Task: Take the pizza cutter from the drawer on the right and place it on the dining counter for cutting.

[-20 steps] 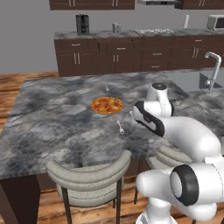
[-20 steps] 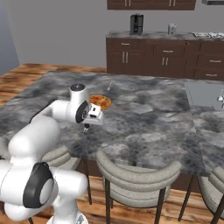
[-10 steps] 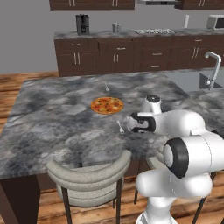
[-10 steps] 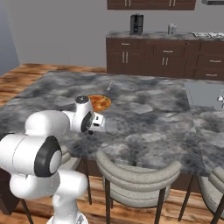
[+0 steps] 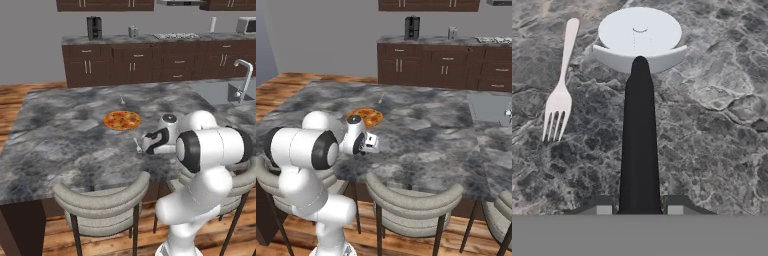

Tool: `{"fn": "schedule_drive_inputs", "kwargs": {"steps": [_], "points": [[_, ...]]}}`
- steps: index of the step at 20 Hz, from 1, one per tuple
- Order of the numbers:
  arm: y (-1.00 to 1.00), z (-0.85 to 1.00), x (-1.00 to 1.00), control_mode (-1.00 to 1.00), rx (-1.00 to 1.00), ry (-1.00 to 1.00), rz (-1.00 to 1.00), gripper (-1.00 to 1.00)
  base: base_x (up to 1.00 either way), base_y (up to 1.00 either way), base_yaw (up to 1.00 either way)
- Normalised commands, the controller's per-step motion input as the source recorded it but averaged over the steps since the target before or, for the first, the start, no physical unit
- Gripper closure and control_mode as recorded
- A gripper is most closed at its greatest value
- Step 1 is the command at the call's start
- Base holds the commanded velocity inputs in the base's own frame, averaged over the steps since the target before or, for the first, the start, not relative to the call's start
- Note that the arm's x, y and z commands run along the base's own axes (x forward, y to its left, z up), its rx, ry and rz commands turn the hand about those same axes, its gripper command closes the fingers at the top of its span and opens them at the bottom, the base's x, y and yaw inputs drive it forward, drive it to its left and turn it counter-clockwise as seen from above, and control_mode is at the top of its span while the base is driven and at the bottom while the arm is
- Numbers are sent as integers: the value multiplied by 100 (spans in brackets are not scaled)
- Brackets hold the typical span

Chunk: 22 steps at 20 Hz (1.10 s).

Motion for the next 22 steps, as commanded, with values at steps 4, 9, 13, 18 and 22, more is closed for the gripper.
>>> {"fn": "schedule_drive_inputs", "kwargs": {"steps": [4,9,13,18,22], "points": [[0,-22,38,-100,0,0,0,100,0,0,0],[0,-22,22,-100,0,0,0,100,0,0,0],[0,-8,7,-100,0,0,0,-100,0,0,0],[-2,0,0,-100,0,0,0,-100,0,0,0],[-11,24,0,-100,0,0,0,-100,0,0,0]]}}
